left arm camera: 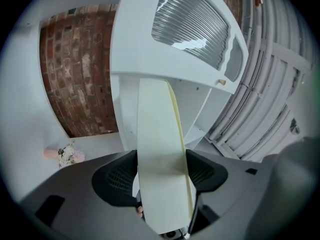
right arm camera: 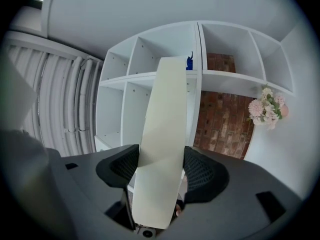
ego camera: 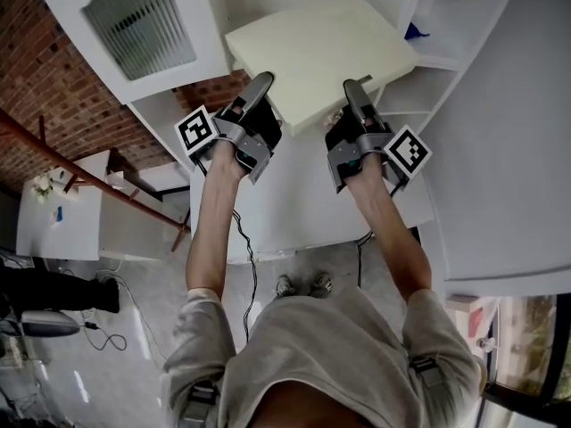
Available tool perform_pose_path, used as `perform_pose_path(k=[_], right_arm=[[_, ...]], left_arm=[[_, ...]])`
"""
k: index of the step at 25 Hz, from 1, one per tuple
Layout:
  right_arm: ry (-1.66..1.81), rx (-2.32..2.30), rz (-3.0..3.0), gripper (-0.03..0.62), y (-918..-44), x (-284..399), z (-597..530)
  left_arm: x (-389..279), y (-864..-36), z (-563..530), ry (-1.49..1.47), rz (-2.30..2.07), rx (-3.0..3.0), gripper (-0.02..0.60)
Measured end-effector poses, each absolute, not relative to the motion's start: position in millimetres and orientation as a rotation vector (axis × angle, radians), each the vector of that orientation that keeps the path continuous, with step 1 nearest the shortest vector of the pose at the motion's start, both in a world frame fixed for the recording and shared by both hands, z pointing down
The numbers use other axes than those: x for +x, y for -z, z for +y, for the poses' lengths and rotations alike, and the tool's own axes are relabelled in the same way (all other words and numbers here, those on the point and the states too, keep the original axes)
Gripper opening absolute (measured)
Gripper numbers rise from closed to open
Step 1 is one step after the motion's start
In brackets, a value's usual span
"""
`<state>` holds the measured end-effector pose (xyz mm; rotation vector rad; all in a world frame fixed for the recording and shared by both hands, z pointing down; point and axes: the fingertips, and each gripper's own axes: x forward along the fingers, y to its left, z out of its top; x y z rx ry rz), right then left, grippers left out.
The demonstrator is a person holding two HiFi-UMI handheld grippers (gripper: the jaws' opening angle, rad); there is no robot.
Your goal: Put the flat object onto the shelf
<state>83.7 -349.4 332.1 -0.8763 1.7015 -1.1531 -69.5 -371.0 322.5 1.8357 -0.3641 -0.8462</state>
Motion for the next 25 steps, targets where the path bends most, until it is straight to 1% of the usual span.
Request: perform_pose_path(k=[3,7,12,17,18,19,21,25], right_arm=[[1.137,-0.895,1.744,0.295,-328.7,66.7,-351.0],[1.145,-0.889,1.760,0.293,-339.1,42.2,-365.1],[1.167,-0.878,1.772,0.290,-343.2,35.4,-367.4],[1.188,-0.861,1.763,0.281,-354.9,32.5,-371.0],[1.192,-0.849,1.759,0.281,-356.2,31.9,-371.5],[1.194,-0.839,1.752,0.281,-356.8,31.9,-371.7],[1.180,-0.838,1.734,0.281,-355.7,34.8,-371.9],[1.162,-0.847,1.730,0.281,-352.7,32.8,-381.8]], left_arm=[[-84.4,-321.0,-387.6,0.871,-0.356,1.807,0.310],[-108.4,-322.3,-414.4,0.851,-0.452,1.839,0.301],[-113.2,-332.6,-423.7,0.844,-0.513,1.821,0.301],[-116.4,-339.4,-431.1,0.834,-0.575,1.834,0.316],[-115.9,-336.9,-431.2,0.828,-0.579,1.852,0.325],[-114.6,-333.7,-430.3,0.818,-0.579,1.880,0.352],[-109.7,-329.1,-424.0,0.794,-0.572,1.947,0.384],[-121.7,-323.2,-413.4,0.822,-0.591,2.013,0.390]])
